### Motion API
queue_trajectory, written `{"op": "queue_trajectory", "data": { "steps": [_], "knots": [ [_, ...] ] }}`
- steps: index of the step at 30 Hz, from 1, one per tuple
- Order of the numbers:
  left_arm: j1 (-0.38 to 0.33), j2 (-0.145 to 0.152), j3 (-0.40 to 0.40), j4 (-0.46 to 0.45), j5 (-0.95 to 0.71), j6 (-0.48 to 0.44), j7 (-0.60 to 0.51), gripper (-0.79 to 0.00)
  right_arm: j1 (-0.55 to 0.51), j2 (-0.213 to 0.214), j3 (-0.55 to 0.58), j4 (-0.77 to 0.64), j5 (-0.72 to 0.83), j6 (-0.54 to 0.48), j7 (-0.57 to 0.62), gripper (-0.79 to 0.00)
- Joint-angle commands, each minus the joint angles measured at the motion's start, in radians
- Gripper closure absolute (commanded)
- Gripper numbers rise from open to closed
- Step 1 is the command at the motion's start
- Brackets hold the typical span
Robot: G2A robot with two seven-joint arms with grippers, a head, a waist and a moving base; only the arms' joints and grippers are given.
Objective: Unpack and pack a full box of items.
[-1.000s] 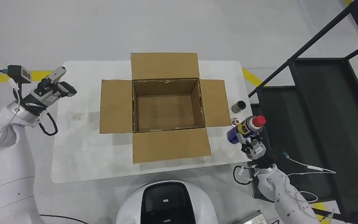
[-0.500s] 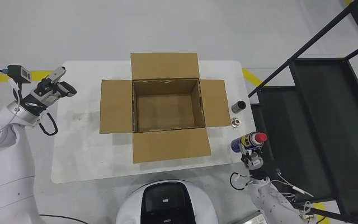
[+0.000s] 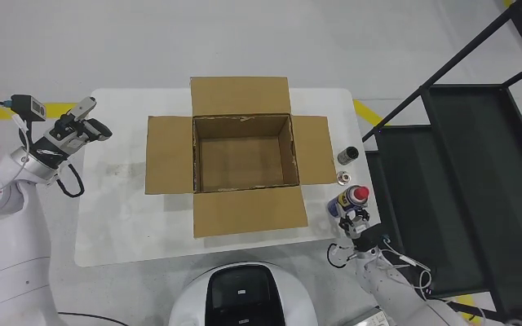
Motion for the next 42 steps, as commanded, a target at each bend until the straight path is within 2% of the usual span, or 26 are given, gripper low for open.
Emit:
{"op": "queue_trajectory", "data": {
  "steps": [1,17,19,20,21,22,23,31,42],
  "knots": [
    [0.000,0.000,0.000,0.000,0.000,0.000,0.000,-0.785,0.014,-0.006,-0.003,0.019,0.004,-0.004,0.004,0.000],
    [0.000,0.000,0.000,0.000,0.000,0.000,0.000,-0.785,0.080,-0.029,-0.007,0.100,0.026,-0.030,0.062,-0.012],
    [0.000,0.000,0.000,0.000,0.000,0.000,0.000,-0.785,0.081,-0.030,-0.007,0.104,0.027,-0.031,0.063,-0.277],
    [0.000,0.000,0.000,0.000,0.000,0.000,0.000,-0.785,0.081,-0.030,-0.007,0.106,0.027,-0.032,0.064,-0.336],
    [0.000,0.000,0.000,0.000,0.000,0.000,0.000,-0.785,0.080,-0.031,-0.007,0.108,0.026,-0.035,0.065,-0.443],
    [0.000,0.000,0.000,0.000,0.000,0.000,0.000,-0.785,0.079,-0.031,-0.008,0.110,0.025,-0.036,0.067,-0.643],
    [0.000,0.000,0.000,0.000,0.000,0.000,0.000,-0.785,0.079,-0.031,-0.009,0.112,0.024,-0.037,0.068,-0.785],
    [0.000,0.000,0.000,0.000,0.000,0.000,0.000,-0.785,0.061,-0.024,-0.013,0.104,0.012,-0.064,0.064,-0.785],
    [0.000,0.000,0.000,0.000,0.000,0.000,0.000,-0.785,-0.066,0.026,0.025,0.041,0.041,-0.030,0.030,-0.785]
  ]
}}
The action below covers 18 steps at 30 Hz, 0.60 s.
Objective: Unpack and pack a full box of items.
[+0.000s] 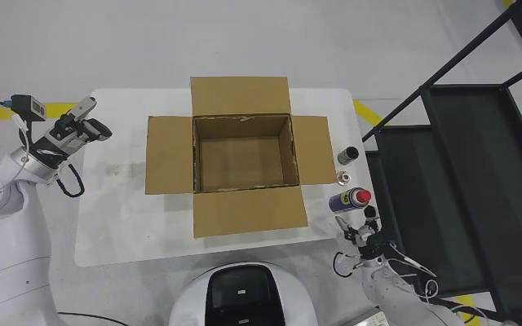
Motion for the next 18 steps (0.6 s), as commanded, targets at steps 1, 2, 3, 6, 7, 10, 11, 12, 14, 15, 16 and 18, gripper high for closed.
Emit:
{"op": "queue_trajectory", "data": {
  "steps": [1,2,3,6,7,10,11,12,14,15,16,18],
  "knots": [
    [0.000,0.000,0.000,0.000,0.000,0.000,0.000,-0.785,-0.012,0.007,0.011,0.004,0.011,0.003,-0.003,-0.785],
    [0.000,0.000,0.000,0.000,0.000,0.000,0.000,-0.785,-0.016,0.009,0.016,0.002,0.017,0.005,0.000,-0.785],
    [0.000,0.000,0.000,0.000,0.000,0.000,0.000,-0.785,-0.020,0.011,0.021,-0.004,0.025,0.003,0.006,-0.785],
    [0.000,0.000,0.000,0.000,0.000,0.000,0.000,-0.785,-0.023,0.015,0.028,-0.035,0.032,-0.011,0.041,-0.785],
    [0.000,0.000,0.000,0.000,0.000,0.000,0.000,-0.785,-0.023,0.016,0.029,-0.044,0.032,-0.018,0.061,-0.785],
    [0.000,0.000,0.000,0.000,0.000,0.000,0.000,-0.785,-0.017,0.018,0.034,-0.065,0.036,-0.028,0.130,-0.785],
    [0.000,0.000,0.000,0.000,0.000,0.000,0.000,-0.785,-0.016,0.018,0.037,-0.071,0.045,-0.035,0.149,-0.785],
    [0.000,0.000,0.000,0.000,0.000,0.000,0.000,-0.785,-0.014,0.018,0.040,-0.075,0.052,-0.034,0.164,-0.785],
    [0.000,0.000,0.000,0.000,0.000,0.000,0.000,-0.785,-0.014,0.016,0.047,-0.083,0.074,-0.046,0.188,-0.785],
    [0.000,0.000,0.000,0.000,0.000,0.000,0.000,-0.785,-0.012,0.015,0.049,-0.087,0.080,-0.046,0.198,-0.785],
    [0.000,0.000,0.000,0.000,0.000,0.000,0.000,-0.785,-0.009,0.014,0.050,-0.092,0.082,-0.047,0.207,-0.785],
    [0.000,0.000,0.000,0.000,0.000,0.000,0.000,-0.785,-0.001,0.012,0.052,-0.101,0.089,-0.053,0.227,-0.785]
  ]
}}
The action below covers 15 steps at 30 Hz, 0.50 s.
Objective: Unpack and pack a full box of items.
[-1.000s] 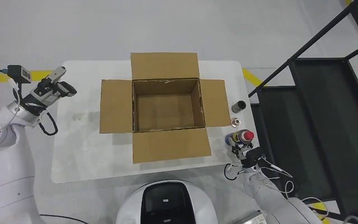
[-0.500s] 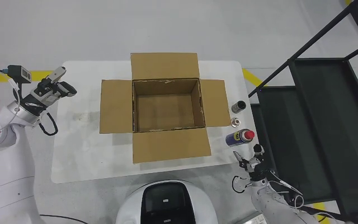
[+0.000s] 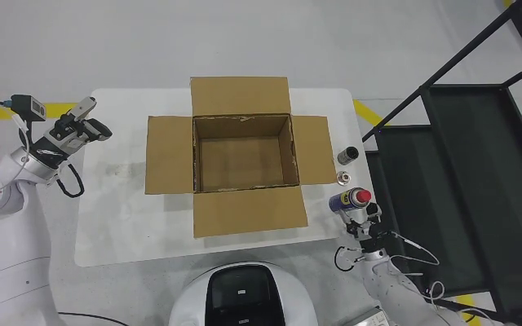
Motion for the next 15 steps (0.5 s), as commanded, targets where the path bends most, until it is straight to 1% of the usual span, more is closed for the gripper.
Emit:
{"op": "queue_trajectory", "data": {
  "steps": [1,9,11,12,15],
  "knots": [
    [0.000,0.000,0.000,0.000,0.000,0.000,0.000,-0.785,0.010,-0.003,0.000,-0.010,0.002,-0.001,0.021,-0.785],
    [0.000,0.000,0.000,0.000,0.000,0.000,0.000,-0.785,0.037,-0.014,-0.005,-0.036,0.002,-0.002,0.047,-0.785],
    [0.000,0.000,0.000,0.000,0.000,0.000,0.000,-0.785,0.040,-0.016,-0.005,-0.036,0.003,-0.003,0.043,-0.200],
    [0.000,0.000,0.000,0.000,0.000,0.000,0.000,-0.785,0.040,-0.017,-0.005,-0.036,0.001,-0.001,0.041,0.000],
    [0.000,0.000,0.000,0.000,0.000,0.000,0.000,-0.785,0.041,-0.019,-0.007,-0.035,-0.007,-0.002,0.027,0.000]
  ]
}}
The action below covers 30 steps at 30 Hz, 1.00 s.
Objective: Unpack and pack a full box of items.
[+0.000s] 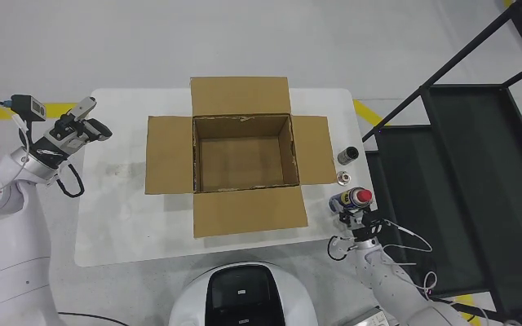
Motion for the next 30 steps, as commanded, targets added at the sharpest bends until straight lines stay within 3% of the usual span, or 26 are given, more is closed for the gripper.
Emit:
{"op": "queue_trajectory", "data": {
  "steps": [1,11,17,23,27,30],
  "knots": [
    [0.000,0.000,0.000,0.000,0.000,0.000,0.000,-0.785,-0.002,0.000,-0.001,-0.002,-0.008,-0.002,-0.020,0.000],
    [0.000,0.000,0.000,0.000,0.000,0.000,0.000,-0.785,-0.035,0.028,0.029,-0.070,-0.080,0.003,-0.162,0.000],
    [0.000,0.000,0.000,0.000,0.000,0.000,0.000,-0.785,-0.142,0.084,0.099,-0.272,-0.182,0.032,-0.197,0.000],
    [0.000,0.000,0.000,0.000,0.000,0.000,0.000,-0.785,-0.355,0.149,0.261,-0.694,-0.260,0.096,-0.018,0.000],
    [0.000,0.000,0.000,0.000,0.000,0.000,0.000,-0.785,-0.508,0.172,0.372,-0.996,-0.256,0.103,0.145,0.000],
    [0.000,0.000,0.000,0.000,0.000,0.000,0.000,-0.785,-0.564,0.181,0.424,-1.151,-0.270,0.095,0.258,0.000]
  ]
}}
